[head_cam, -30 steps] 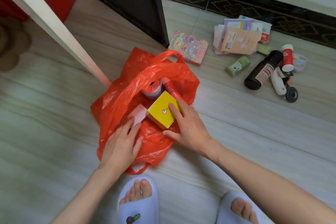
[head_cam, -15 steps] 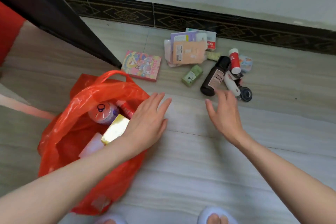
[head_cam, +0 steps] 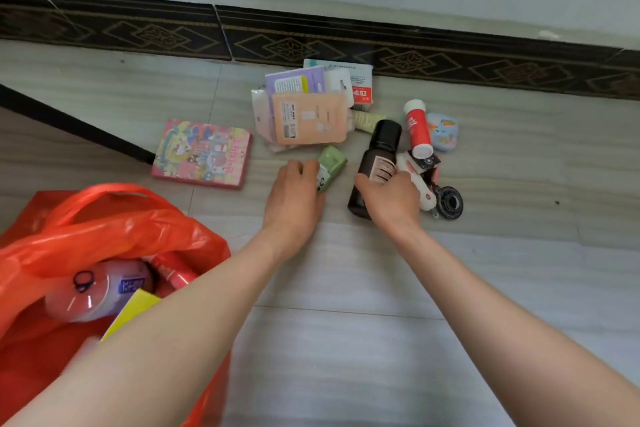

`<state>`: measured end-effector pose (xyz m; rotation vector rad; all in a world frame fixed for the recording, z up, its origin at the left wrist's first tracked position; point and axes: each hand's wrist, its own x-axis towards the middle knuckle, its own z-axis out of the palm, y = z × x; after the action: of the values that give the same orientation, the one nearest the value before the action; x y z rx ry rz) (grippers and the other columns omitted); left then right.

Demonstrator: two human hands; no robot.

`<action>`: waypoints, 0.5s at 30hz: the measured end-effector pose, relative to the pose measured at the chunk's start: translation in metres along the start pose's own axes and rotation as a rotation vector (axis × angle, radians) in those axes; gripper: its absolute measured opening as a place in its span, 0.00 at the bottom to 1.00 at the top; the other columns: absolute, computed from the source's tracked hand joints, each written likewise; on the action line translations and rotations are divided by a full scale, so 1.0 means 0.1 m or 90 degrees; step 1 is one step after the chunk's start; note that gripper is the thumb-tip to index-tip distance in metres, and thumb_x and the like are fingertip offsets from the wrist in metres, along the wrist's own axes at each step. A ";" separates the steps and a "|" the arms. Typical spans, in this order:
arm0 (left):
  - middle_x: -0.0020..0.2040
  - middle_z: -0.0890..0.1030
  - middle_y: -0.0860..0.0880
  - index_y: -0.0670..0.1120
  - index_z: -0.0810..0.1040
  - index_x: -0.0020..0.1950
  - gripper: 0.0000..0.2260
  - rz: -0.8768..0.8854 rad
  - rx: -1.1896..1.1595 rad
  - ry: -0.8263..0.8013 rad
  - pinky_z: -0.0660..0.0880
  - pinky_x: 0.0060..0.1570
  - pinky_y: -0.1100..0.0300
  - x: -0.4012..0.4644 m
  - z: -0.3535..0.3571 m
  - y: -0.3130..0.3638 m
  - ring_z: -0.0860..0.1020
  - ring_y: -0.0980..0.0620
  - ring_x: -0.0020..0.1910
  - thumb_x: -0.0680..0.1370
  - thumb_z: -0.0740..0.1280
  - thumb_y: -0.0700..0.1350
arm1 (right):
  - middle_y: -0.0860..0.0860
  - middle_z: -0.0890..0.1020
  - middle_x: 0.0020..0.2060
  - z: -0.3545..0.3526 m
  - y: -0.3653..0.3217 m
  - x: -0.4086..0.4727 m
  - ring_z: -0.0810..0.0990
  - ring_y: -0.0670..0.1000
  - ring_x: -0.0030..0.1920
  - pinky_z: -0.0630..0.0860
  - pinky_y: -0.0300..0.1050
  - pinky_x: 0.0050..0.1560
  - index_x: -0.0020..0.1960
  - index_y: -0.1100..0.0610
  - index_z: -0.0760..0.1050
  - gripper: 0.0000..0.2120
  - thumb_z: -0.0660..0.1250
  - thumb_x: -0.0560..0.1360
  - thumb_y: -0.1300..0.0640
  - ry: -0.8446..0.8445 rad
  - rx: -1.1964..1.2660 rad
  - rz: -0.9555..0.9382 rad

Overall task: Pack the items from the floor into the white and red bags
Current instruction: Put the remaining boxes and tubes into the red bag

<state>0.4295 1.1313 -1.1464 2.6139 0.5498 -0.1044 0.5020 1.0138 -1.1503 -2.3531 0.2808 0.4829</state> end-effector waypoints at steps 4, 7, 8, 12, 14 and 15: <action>0.58 0.71 0.40 0.42 0.67 0.66 0.20 -0.002 -0.080 0.032 0.67 0.55 0.53 -0.35 -0.15 -0.08 0.69 0.42 0.58 0.74 0.63 0.40 | 0.58 0.80 0.46 -0.03 0.15 -0.31 0.78 0.59 0.48 0.75 0.49 0.48 0.52 0.59 0.73 0.19 0.68 0.65 0.50 0.008 0.036 -0.078; 0.54 0.73 0.41 0.42 0.71 0.62 0.18 0.072 -0.081 0.065 0.67 0.52 0.56 -0.83 -0.41 -0.28 0.72 0.41 0.55 0.72 0.67 0.39 | 0.55 0.78 0.44 -0.10 0.19 -0.75 0.76 0.56 0.45 0.68 0.43 0.43 0.49 0.53 0.70 0.12 0.69 0.68 0.56 -0.033 0.042 -0.126; 0.52 0.74 0.41 0.41 0.72 0.60 0.18 0.094 -0.069 0.070 0.66 0.51 0.56 -1.01 -0.50 -0.36 0.74 0.41 0.52 0.70 0.68 0.39 | 0.53 0.77 0.44 -0.13 0.18 -0.91 0.76 0.55 0.45 0.66 0.42 0.43 0.50 0.51 0.70 0.13 0.70 0.68 0.57 -0.052 0.037 -0.144; 0.49 0.76 0.44 0.45 0.70 0.56 0.18 0.112 0.019 0.067 0.69 0.47 0.55 -1.78 -0.97 -0.69 0.77 0.43 0.46 0.68 0.68 0.42 | 0.52 0.78 0.47 -0.15 0.07 -1.52 0.77 0.53 0.49 0.69 0.42 0.48 0.56 0.53 0.72 0.18 0.71 0.67 0.58 -0.147 0.021 -0.219; 0.50 0.76 0.45 0.46 0.70 0.56 0.19 0.095 0.065 0.082 0.74 0.45 0.53 -2.19 -1.18 -0.85 0.76 0.44 0.46 0.68 0.71 0.42 | 0.52 0.79 0.49 -0.12 0.03 -1.83 0.77 0.53 0.49 0.69 0.42 0.49 0.59 0.54 0.72 0.22 0.70 0.66 0.53 -0.202 -0.022 -0.253; 0.50 0.76 0.46 0.46 0.70 0.56 0.20 0.070 0.080 0.096 0.75 0.44 0.53 -2.40 -1.26 -0.91 0.76 0.45 0.46 0.67 0.73 0.42 | 0.52 0.79 0.49 -0.10 0.01 -1.99 0.77 0.52 0.49 0.69 0.42 0.48 0.59 0.54 0.72 0.24 0.68 0.64 0.50 -0.230 -0.036 -0.266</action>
<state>0.1705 1.1758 -1.0334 2.7845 0.4631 0.0960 0.3235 1.0191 -1.0610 -2.2407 -0.3880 0.6963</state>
